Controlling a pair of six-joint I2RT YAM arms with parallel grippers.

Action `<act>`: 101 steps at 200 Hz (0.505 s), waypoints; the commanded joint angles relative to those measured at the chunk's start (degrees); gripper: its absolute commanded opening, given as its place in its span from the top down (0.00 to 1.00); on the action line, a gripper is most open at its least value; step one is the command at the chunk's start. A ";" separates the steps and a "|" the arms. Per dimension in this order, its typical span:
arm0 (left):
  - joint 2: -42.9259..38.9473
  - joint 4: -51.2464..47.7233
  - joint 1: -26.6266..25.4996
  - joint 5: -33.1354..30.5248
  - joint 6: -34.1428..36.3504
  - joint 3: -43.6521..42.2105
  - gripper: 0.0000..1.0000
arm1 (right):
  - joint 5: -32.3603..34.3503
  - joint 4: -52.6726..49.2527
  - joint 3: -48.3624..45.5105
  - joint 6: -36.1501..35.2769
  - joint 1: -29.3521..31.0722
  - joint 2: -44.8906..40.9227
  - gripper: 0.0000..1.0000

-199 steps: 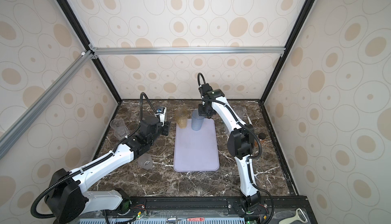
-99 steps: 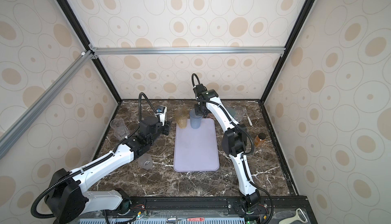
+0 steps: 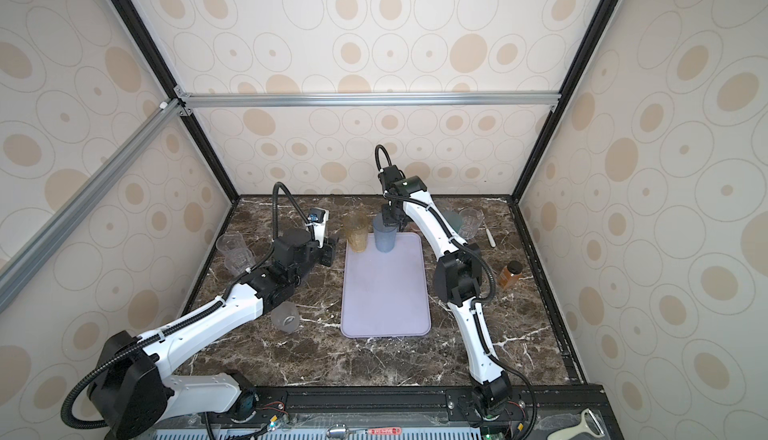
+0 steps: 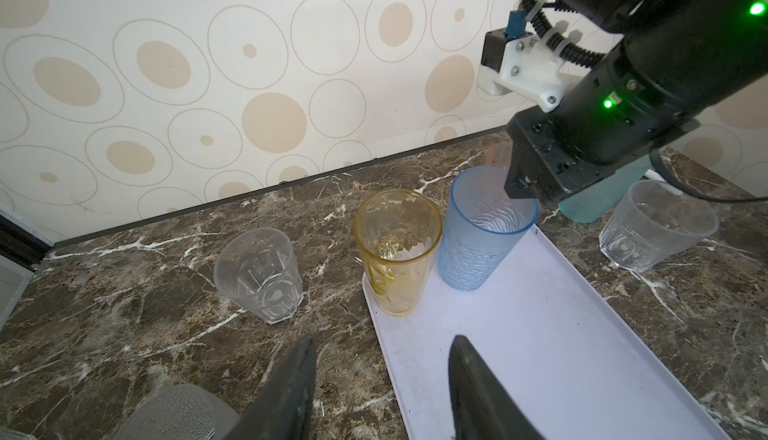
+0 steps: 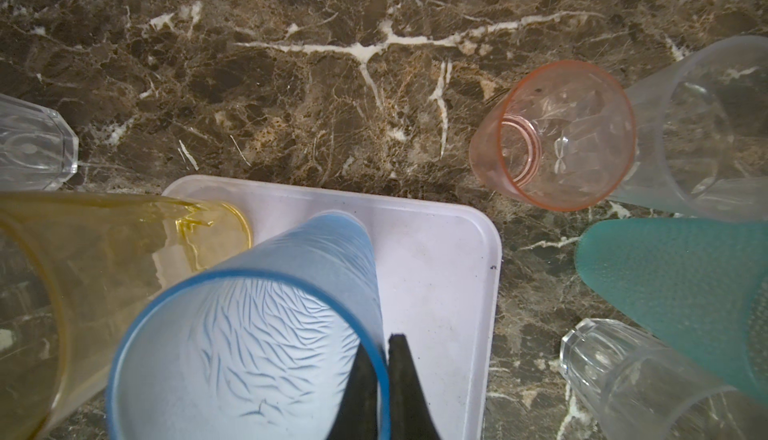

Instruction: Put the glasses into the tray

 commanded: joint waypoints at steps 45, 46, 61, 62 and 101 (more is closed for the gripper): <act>-0.08 1.23 0.39 0.90 -0.34 1.06 0.49 | -1.29 -1.03 2.45 0.06 0.49 2.23 0.96; -0.04 1.27 0.42 0.91 -0.34 1.07 0.49 | -1.29 -1.03 2.46 0.06 0.45 2.23 0.96; 0.00 0.83 0.37 0.87 -0.33 1.45 0.49 | -1.38 -1.22 2.88 0.11 0.37 2.11 0.93; 0.00 0.80 0.36 0.85 -0.34 1.48 0.49 | -1.38 -1.22 2.94 0.08 0.39 2.13 0.93; 0.03 0.26 0.36 0.48 -0.66 2.02 0.48 | -2.99 -1.40 3.36 0.25 0.41 0.61 0.73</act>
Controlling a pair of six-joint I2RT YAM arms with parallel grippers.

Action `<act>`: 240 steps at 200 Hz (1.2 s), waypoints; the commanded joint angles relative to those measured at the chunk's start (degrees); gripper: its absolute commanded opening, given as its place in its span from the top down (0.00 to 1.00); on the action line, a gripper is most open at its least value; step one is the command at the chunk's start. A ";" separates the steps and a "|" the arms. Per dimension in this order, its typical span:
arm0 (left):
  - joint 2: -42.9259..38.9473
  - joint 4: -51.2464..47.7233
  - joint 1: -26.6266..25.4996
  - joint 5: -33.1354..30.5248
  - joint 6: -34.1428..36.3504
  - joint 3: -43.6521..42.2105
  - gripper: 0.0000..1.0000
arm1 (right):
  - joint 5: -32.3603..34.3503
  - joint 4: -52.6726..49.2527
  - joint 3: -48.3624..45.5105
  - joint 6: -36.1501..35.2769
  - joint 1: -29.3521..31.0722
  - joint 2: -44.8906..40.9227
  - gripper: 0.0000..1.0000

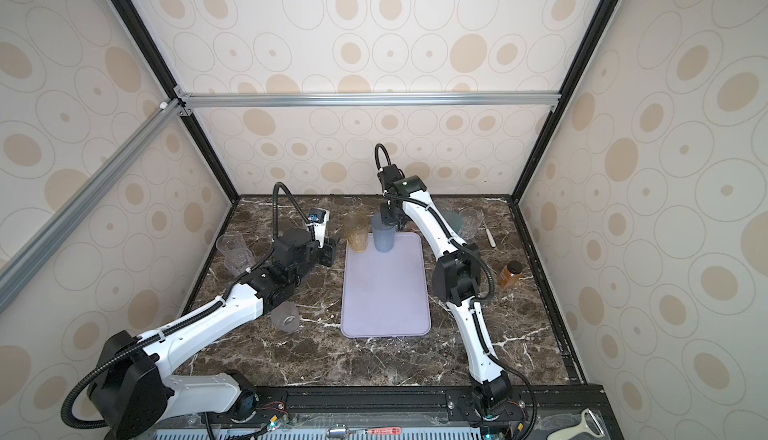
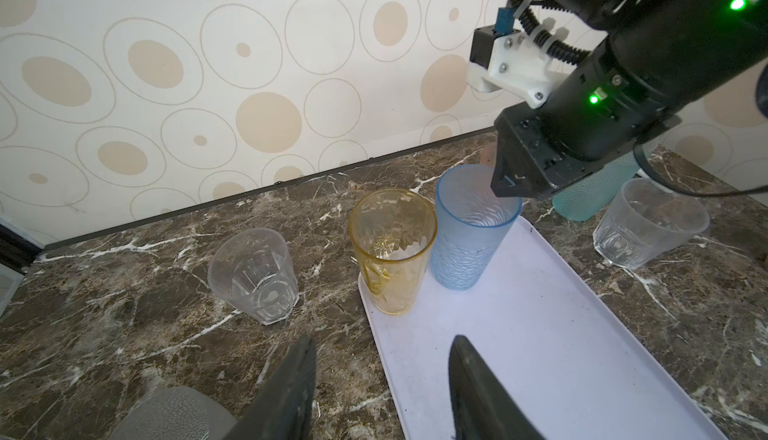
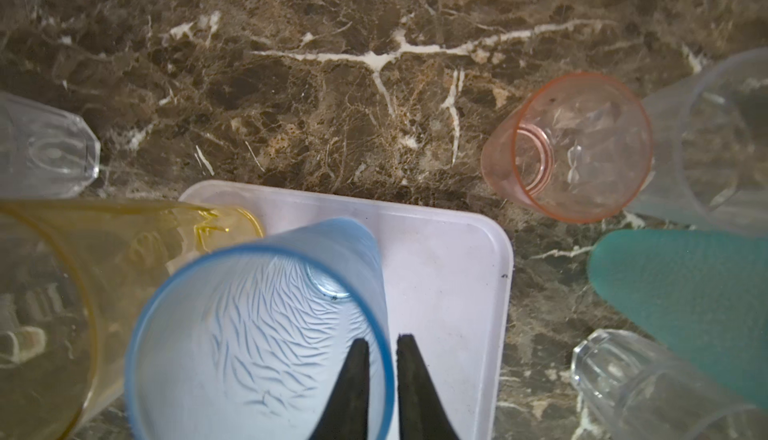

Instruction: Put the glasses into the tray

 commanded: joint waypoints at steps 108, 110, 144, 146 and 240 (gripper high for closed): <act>-1.55 11.87 -3.23 -3.80 -2.16 -2.40 0.35 | -13.55 11.54 -20.50 2.09 -0.54 -22.47 0.59; -1.54 12.30 -3.64 -3.95 -1.99 -2.54 0.34 | -13.65 12.48 -21.92 2.41 -0.63 -23.70 0.59; 0.13 20.84 -10.40 -7.95 2.87 -4.96 0.24 | -15.23 35.20 -50.47 4.73 -4.55 -41.51 0.52; 0.31 21.51 -10.86 -8.24 3.33 -5.16 0.23 | -15.04 36.32 -52.00 4.82 -4.93 -42.50 0.51; 14.11 22.65 -20.65 -9.10 8.16 -0.65 0.21 | -11.93 32.17 -65.87 16.01 -27.23 -51.24 0.47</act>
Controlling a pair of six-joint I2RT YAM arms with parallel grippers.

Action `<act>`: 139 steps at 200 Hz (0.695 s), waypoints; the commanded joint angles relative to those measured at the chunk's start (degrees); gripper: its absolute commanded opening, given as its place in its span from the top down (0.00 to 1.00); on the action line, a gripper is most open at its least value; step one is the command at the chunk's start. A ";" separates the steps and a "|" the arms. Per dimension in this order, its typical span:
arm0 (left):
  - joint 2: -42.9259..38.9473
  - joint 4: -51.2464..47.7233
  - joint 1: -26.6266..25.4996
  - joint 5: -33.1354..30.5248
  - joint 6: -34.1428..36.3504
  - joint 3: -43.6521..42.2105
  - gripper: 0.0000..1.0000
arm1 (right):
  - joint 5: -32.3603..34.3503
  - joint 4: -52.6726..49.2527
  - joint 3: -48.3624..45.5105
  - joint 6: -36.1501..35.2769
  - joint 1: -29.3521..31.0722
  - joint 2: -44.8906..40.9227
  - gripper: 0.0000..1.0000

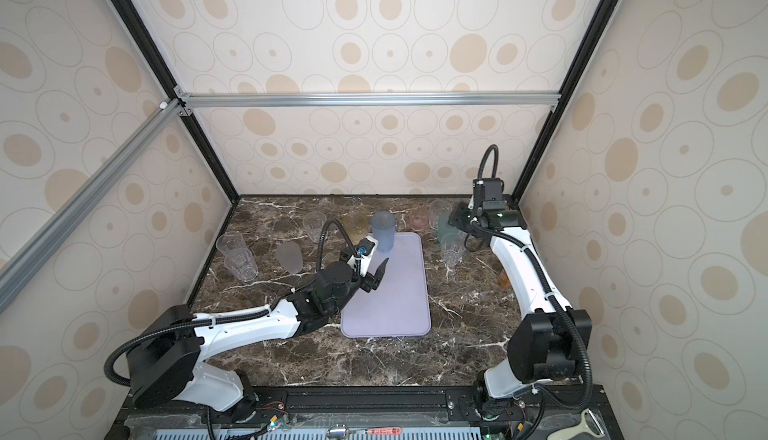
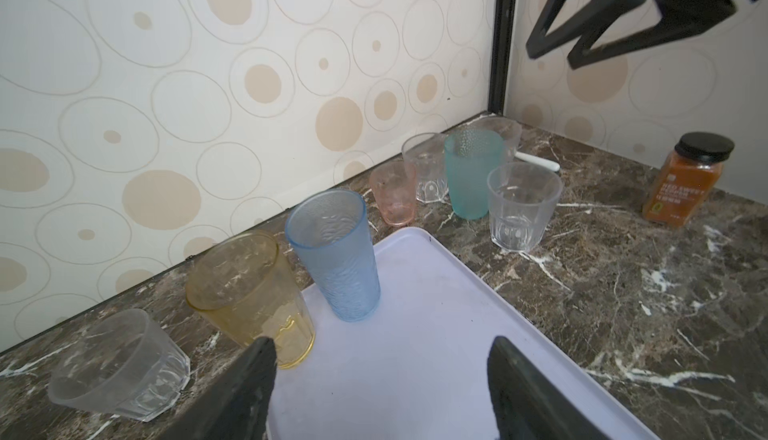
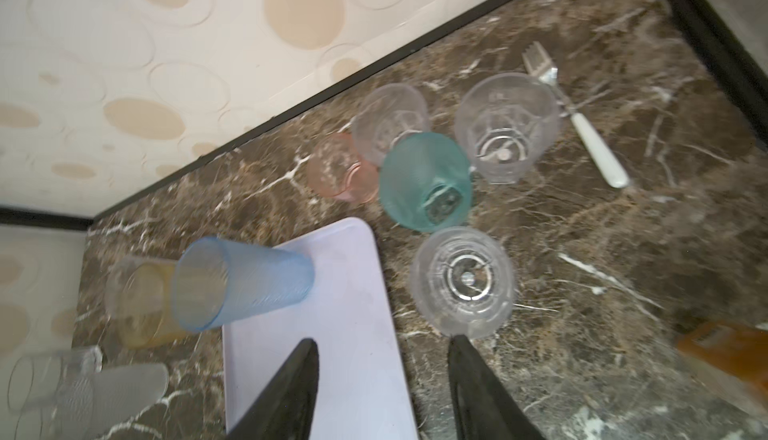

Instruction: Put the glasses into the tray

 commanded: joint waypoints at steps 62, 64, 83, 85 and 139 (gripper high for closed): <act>4.31 -5.89 -0.86 -3.90 -3.30 3.62 0.22 | -2.96 3.29 2.94 5.36 -4.31 11.48 0.51; 4.29 -6.06 -0.87 -4.10 -3.32 3.61 0.21 | -3.02 3.05 3.31 5.22 -4.35 12.06 0.52; 4.49 -7.37 -0.87 -5.10 -3.93 3.10 0.21 | -3.72 0.65 7.71 4.37 -4.31 16.27 0.57; 4.53 -7.46 -0.87 -5.22 -3.90 3.01 0.21 | -3.76 0.51 8.09 4.22 -4.31 16.62 0.58; 4.93 -8.52 -0.87 -7.48 -3.25 2.03 0.21 | -1.34 -3.31 14.83 -0.02 -4.22 23.09 0.61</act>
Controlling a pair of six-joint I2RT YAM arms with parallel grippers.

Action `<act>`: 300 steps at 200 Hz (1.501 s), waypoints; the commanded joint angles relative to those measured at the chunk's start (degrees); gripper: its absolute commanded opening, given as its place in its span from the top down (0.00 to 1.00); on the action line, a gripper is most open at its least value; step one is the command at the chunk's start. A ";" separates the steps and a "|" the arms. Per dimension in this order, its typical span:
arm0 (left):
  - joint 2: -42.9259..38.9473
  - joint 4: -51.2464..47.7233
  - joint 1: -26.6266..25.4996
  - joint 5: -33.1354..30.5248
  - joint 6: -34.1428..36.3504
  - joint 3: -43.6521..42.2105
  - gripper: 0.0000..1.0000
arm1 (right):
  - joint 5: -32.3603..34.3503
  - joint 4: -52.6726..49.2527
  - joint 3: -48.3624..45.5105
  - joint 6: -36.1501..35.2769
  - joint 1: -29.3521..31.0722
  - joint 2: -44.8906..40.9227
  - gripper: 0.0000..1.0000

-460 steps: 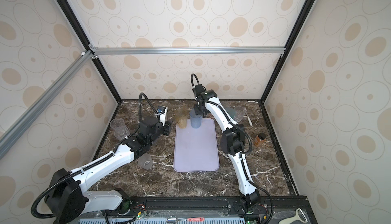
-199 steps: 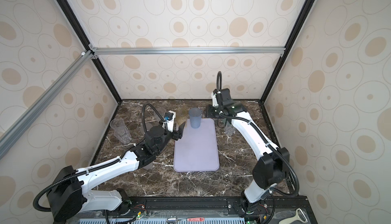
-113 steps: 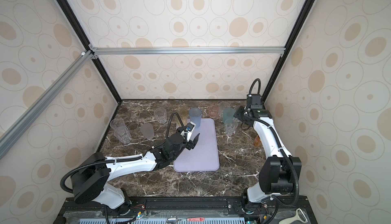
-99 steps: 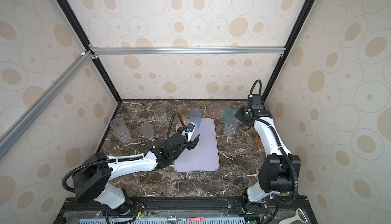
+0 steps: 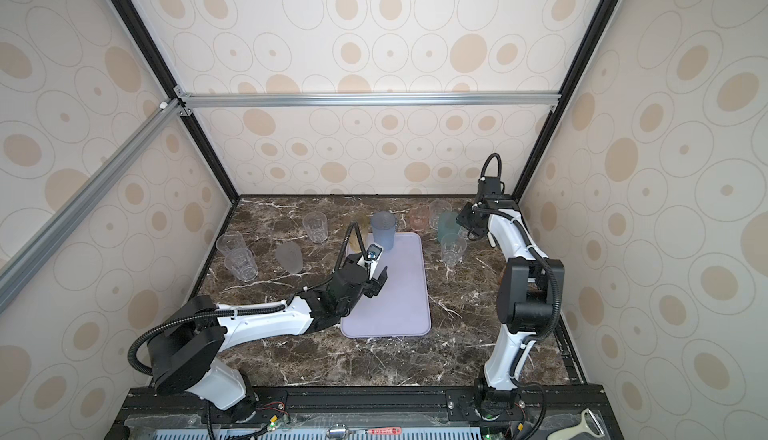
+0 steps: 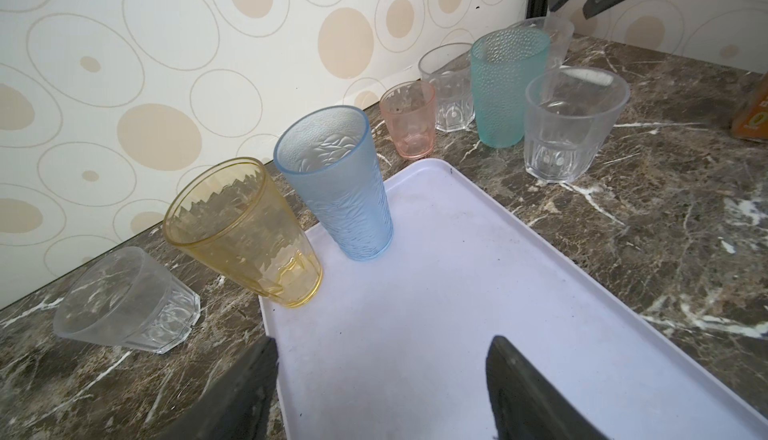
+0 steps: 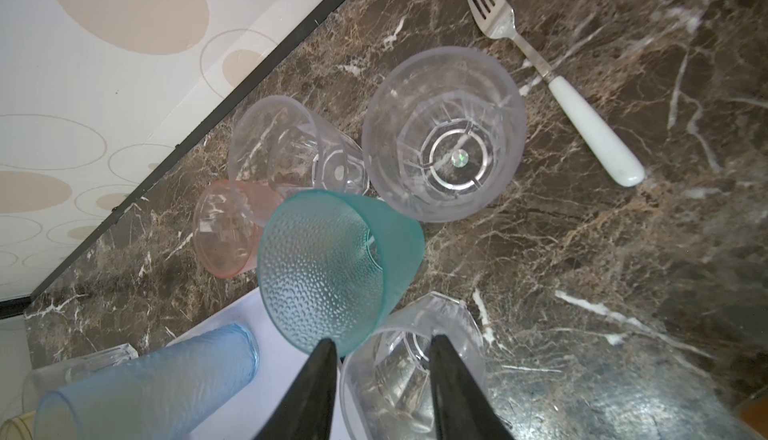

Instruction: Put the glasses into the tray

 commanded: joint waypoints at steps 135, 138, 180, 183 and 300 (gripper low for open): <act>-1.27 -0.73 0.23 -5.10 -0.20 0.34 0.21 | 7.12 -8.79 11.08 -7.90 3.75 11.41 0.82; -1.29 -0.68 0.29 -5.08 -0.18 0.30 0.21 | 7.27 -8.91 11.13 -7.97 3.78 11.40 0.83; -1.85 -0.64 0.65 -4.95 0.00 0.36 0.21 | 10.51 -10.98 12.31 -9.83 5.52 8.55 0.91; -1.89 -0.63 0.66 -4.96 0.06 0.38 0.21 | 10.72 -11.21 12.45 -9.96 5.60 8.29 0.92; -12.74 -6.49 5.26 -5.71 0.26 -1.72 0.21 | 11.06 -25.80 23.06 -14.35 15.49 -1.67 0.99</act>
